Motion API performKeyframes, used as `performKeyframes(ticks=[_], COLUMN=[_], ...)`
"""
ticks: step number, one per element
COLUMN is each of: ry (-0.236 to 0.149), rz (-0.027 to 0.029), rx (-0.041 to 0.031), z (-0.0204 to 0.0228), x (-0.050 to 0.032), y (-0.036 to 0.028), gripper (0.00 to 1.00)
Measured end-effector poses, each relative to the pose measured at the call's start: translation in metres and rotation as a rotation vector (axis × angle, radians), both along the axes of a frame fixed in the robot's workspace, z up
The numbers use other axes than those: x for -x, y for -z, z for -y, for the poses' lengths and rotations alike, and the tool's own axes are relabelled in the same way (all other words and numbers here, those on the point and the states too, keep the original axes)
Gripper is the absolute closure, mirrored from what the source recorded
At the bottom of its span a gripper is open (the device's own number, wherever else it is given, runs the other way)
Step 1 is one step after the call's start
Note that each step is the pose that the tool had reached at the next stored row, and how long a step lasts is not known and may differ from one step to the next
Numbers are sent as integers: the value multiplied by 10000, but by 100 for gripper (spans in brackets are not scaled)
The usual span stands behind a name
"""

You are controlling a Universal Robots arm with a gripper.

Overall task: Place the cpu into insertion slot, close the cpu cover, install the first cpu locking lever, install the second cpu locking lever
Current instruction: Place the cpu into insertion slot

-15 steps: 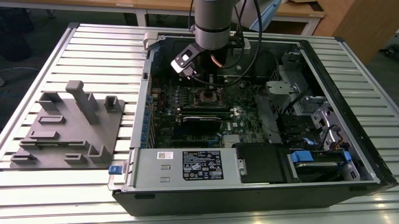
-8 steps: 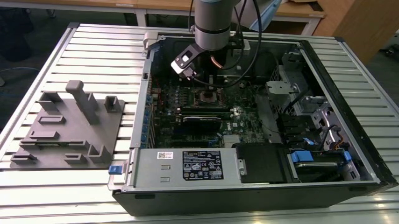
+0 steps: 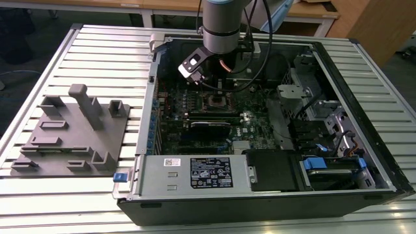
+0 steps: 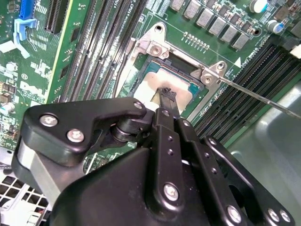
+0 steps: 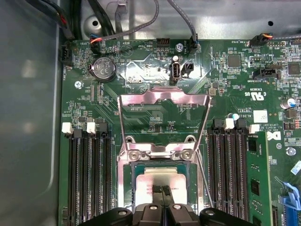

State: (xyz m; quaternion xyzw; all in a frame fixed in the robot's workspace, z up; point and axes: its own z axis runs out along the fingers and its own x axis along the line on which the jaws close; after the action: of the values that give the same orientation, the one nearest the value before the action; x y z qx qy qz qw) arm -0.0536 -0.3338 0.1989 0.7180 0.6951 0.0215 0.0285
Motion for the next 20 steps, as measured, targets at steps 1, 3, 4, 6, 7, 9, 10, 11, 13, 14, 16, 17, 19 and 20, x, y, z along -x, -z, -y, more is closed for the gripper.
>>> performKeyframes(ticks=[1, 3, 4, 6, 7, 9, 10, 11, 13, 14, 16, 17, 19, 20], ry=[0, 0, 0, 0, 0, 0, 0, 0, 0, 0, 0, 0, 1, 1], rz=[0, 3, 3, -3, -2, 1, 2, 1, 1, 4, 18, 20, 5, 8], rx=[-1, -5, -5, 6, 4, -3, -2, -2, -2, -5, -29, -32, -8, -11], z=[0, -1, -1, 1, 1, 1, 1, 1, 0, 0, -4, -6, -1, -2], x=[0, -1, -1, 1, 0, 0, 0, 0, 0, 0, -2, -3, -1, -1], y=[1, 3, 7, 18, 18, 21, 21, 21, 20, 17, 2, -11, -52, -70], gripper=[90, 90, 90, 90, 90, 90, 90, 90, 90, 90, 90, 90, 90, 90])
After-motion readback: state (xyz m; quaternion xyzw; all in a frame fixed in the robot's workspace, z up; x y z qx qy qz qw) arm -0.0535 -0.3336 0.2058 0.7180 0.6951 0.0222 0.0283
